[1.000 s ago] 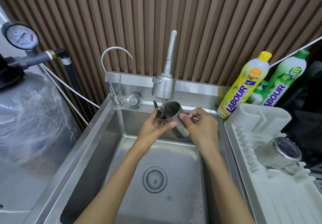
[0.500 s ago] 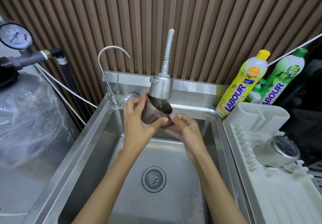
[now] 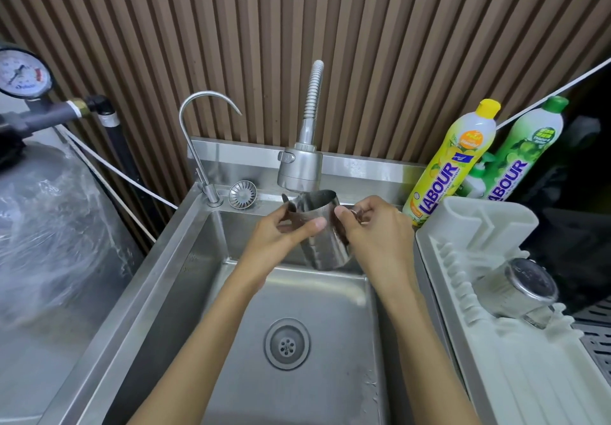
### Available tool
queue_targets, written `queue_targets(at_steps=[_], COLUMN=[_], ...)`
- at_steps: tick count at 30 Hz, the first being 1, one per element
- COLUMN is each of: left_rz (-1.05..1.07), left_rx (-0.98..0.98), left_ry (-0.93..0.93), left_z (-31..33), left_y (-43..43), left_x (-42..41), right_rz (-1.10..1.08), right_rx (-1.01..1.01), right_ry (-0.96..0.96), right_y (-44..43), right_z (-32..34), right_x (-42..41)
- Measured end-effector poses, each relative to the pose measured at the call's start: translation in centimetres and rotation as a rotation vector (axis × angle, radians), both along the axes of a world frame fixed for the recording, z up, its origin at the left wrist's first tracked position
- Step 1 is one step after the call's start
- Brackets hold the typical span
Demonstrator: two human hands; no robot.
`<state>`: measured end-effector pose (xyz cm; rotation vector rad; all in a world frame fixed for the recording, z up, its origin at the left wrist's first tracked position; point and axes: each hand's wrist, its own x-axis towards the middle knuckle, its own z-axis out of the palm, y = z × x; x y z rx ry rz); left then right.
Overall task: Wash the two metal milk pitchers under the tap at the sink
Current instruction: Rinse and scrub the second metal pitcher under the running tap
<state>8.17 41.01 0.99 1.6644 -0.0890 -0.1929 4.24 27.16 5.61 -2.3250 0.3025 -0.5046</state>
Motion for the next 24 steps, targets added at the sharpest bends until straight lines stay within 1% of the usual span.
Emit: queue_targets(at_steps=[1,2,4,6,7,9,11,13,16,18,21,24], left_rz=[-0.003,0.016,0.082,0.168,0.21,0.275,0.327,0.38,0.448,0.441,0.308,0.174], left_rx=[-0.049,-0.098,-0.182,-0.192,-0.145,0.026,0.173,0.266,0.325,0.346,0.316,0.133], left_ry=[-0.033,-0.076,-0.17,-0.269,-0.338,-0.482,-0.563,-0.547,-0.427,-0.344,-0.203,-0.081], left_z=[-0.1,-0.2,-0.5,-0.7,-0.8,-0.3,0.2,0.3,0.0,-0.2,-0.5,-0.8], left_y=[-0.2,-0.5,-1.0,-0.9,-0.8,-0.3,-0.1,0.1,0.0,-0.3,-0.5,-0.4], left_x=[0.2,0.3,0.4,0.3,0.2,-0.3,-1.1,-1.7,-2.4,-2.6,-2.4,-1.8], right_rz=[0.007,0.023,0.075,0.185,0.246,0.342,0.38,0.358,0.297,0.221,0.108,0.054], right_rx=[0.062,0.164,0.428,0.677,0.789,0.994,1.091,1.072,1.012,0.924,0.688,0.317], right_ry=[-0.022,-0.039,-0.07,-0.056,-0.035,0.01,0.064,0.118,0.149,0.146,0.119,0.046], right_y=[0.1,0.2,0.2,0.4,0.4,0.4,0.3,0.4,0.5,0.3,-0.3,-0.5], right_z=[-0.3,-0.6,-1.6,-2.5,-3.0,-4.1,-4.7,-4.9,-4.8,-4.2,-3.1,-1.7], right_x=[0.1,0.3,1.0,1.5,1.8,2.1,1.9,1.4,0.6,0.3,0.2,0.1])
